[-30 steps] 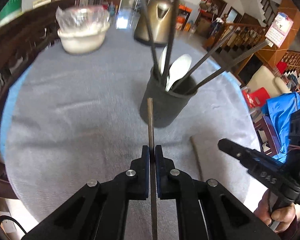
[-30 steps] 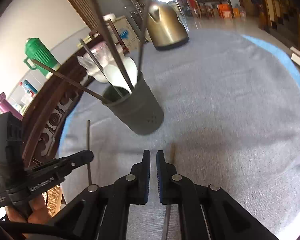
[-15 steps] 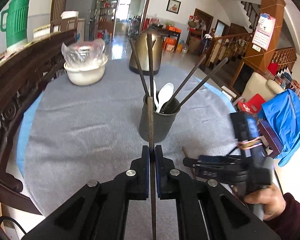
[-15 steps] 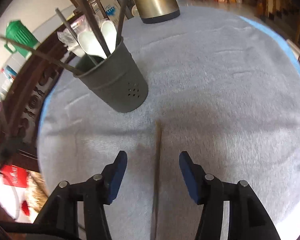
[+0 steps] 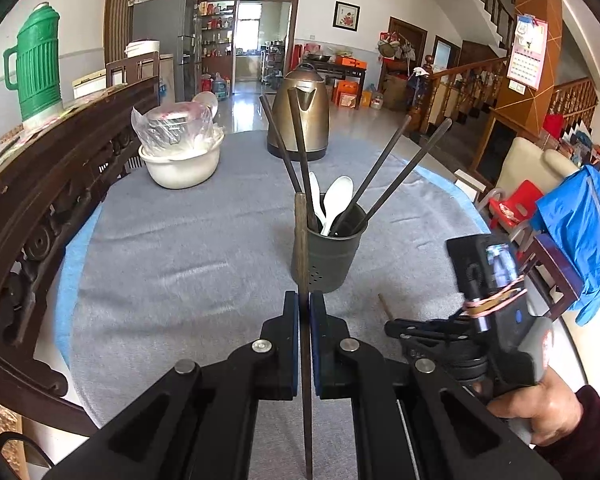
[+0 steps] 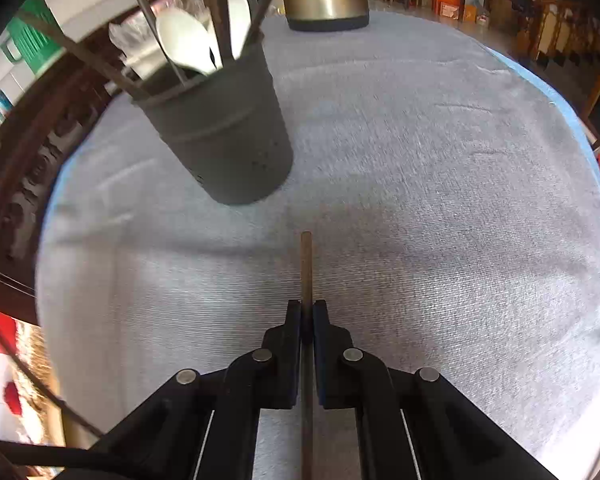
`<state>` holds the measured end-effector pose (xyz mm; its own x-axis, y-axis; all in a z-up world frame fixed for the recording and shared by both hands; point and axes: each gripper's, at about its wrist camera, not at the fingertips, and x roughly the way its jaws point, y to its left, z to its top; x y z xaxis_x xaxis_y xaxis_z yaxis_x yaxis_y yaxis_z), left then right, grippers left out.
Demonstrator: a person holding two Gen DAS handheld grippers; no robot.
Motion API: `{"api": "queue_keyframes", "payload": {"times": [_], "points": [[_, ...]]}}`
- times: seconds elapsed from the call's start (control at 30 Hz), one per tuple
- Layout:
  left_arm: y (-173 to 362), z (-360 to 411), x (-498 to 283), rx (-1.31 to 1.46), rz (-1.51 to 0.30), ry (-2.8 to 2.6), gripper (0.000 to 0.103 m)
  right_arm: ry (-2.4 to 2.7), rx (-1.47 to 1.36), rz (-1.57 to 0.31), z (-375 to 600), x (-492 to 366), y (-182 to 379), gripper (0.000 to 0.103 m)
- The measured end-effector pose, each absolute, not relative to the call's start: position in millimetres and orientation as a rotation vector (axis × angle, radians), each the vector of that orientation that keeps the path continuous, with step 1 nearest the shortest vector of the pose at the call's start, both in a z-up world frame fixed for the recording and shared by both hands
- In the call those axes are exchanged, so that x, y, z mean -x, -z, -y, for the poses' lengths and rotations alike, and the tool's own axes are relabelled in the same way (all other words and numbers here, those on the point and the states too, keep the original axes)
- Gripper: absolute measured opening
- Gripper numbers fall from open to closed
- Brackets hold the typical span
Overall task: Organize utensils
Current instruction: 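Lift both held chopsticks upright and carry them over the grey cup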
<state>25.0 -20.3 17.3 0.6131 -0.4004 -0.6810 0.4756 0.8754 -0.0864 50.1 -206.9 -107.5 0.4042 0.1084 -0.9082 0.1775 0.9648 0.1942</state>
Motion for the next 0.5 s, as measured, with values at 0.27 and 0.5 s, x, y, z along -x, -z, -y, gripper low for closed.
{"api": "queue_keyframes", "payload": {"times": [0.27,0.5], "points": [[-28,19,-20,-0.116,-0.724,0.487,0.006,-0.036,-0.366,-1.006,210,-27,70,0.006],[-39,21,-17,-0.121,-0.698,0.487,0.006,-0.082,-0.411,-0.827,209,-15,20,0.006]]}}
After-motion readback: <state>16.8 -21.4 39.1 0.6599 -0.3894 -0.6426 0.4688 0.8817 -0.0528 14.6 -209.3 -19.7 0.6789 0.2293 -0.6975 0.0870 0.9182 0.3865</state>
